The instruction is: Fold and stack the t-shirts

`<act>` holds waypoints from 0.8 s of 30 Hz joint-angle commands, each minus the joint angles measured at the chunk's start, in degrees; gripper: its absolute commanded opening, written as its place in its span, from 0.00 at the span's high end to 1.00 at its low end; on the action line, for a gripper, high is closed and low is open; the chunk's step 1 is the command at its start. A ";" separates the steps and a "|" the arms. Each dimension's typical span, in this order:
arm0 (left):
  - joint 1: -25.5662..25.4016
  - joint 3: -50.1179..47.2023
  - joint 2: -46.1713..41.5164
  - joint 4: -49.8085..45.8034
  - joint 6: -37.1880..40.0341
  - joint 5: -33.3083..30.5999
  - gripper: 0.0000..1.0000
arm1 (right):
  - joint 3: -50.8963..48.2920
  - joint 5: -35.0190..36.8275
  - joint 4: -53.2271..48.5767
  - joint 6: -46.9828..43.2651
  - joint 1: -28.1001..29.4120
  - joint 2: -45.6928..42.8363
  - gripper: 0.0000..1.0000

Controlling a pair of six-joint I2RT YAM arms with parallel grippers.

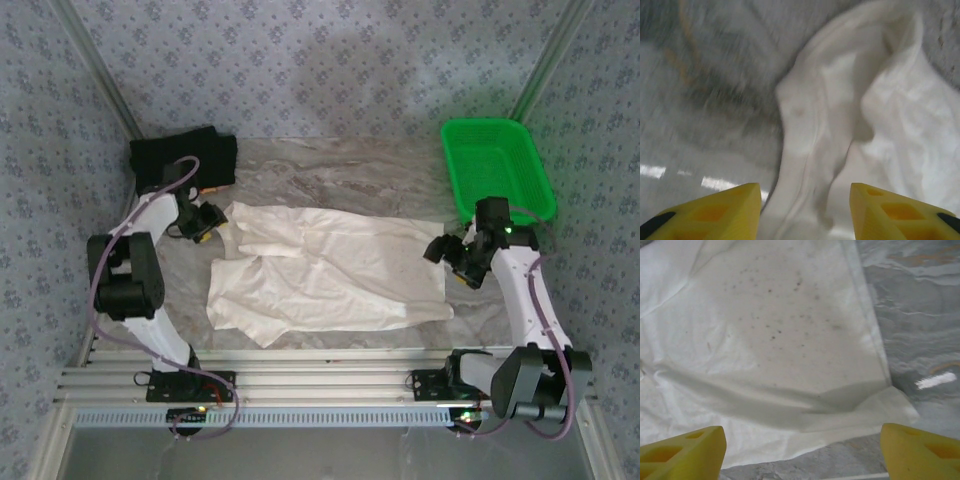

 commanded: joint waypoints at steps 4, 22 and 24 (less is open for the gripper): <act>0.27 9.45 8.90 0.20 5.38 -1.55 0.60 | -3.73 -2.65 8.10 2.69 4.07 3.05 0.18; -2.45 18.92 22.38 -9.18 10.10 -5.22 0.79 | -2.84 -0.16 17.40 9.31 11.38 17.21 0.18; -2.20 21.00 23.35 -10.75 11.21 -7.10 0.88 | -2.49 1.08 17.14 9.80 11.30 18.82 0.18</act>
